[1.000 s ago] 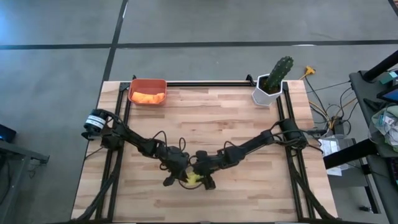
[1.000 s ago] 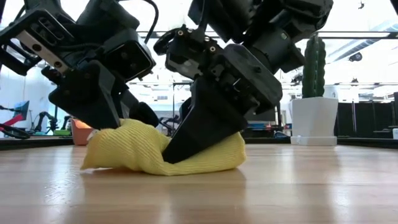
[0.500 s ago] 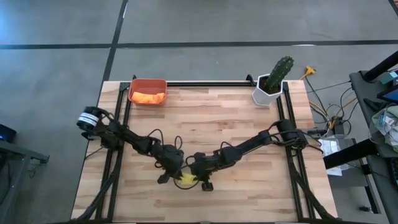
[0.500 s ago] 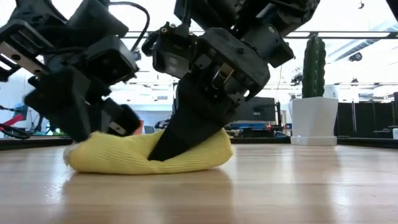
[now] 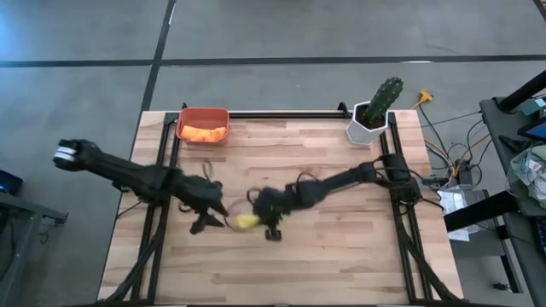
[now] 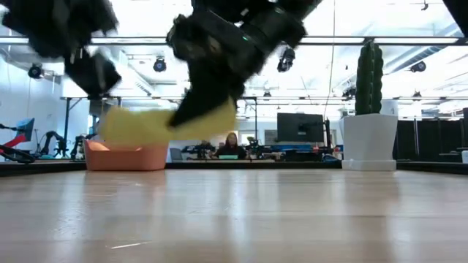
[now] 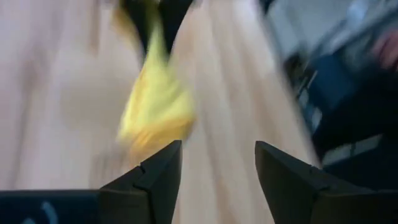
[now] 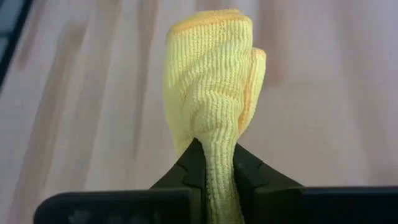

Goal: Roll microfiber towels into tight, uniform cylinder then place into a basket
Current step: Put the rolled yellow towel into the orange bin

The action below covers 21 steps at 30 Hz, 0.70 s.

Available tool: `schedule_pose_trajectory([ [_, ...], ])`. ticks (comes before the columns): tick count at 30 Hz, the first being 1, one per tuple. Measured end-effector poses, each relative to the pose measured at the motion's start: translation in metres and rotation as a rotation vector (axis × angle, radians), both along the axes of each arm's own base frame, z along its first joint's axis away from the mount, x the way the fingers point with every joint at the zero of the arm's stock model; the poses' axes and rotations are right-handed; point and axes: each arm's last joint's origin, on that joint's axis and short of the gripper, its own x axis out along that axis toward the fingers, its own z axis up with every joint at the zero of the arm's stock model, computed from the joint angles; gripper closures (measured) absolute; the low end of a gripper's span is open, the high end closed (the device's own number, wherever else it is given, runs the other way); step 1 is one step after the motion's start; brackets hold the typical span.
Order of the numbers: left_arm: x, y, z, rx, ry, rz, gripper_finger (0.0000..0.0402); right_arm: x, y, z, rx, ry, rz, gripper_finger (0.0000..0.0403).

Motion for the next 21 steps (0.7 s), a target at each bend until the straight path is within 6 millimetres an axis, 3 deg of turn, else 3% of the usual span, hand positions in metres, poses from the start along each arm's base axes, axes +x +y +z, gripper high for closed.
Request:
schedule_pose_trajectory([
  [5, -0.027, 0.01, 0.044, -0.065, -0.214, 0.174, 0.0215, 0.022, -0.05, 0.046, -0.054, -0.135, -0.049, 0.0377],
  [10, -0.059, 0.025, 0.076, 0.011, -0.305, 0.373, 0.0214, 0.038, -0.11, 0.081, -0.194, -0.194, -0.245, 0.0376],
  [15, -0.079, 0.033, 0.085, 0.124, -0.267, 0.429, 0.0214, 0.055, -0.17, 0.102, -0.266, -0.265, -0.308, 0.0375],
  [21, -0.104, 0.039, 0.095, 0.159, -0.184, 0.441, 0.0214, 0.079, -0.224, 0.106, -0.32, -0.309, -0.338, 0.0375],
])
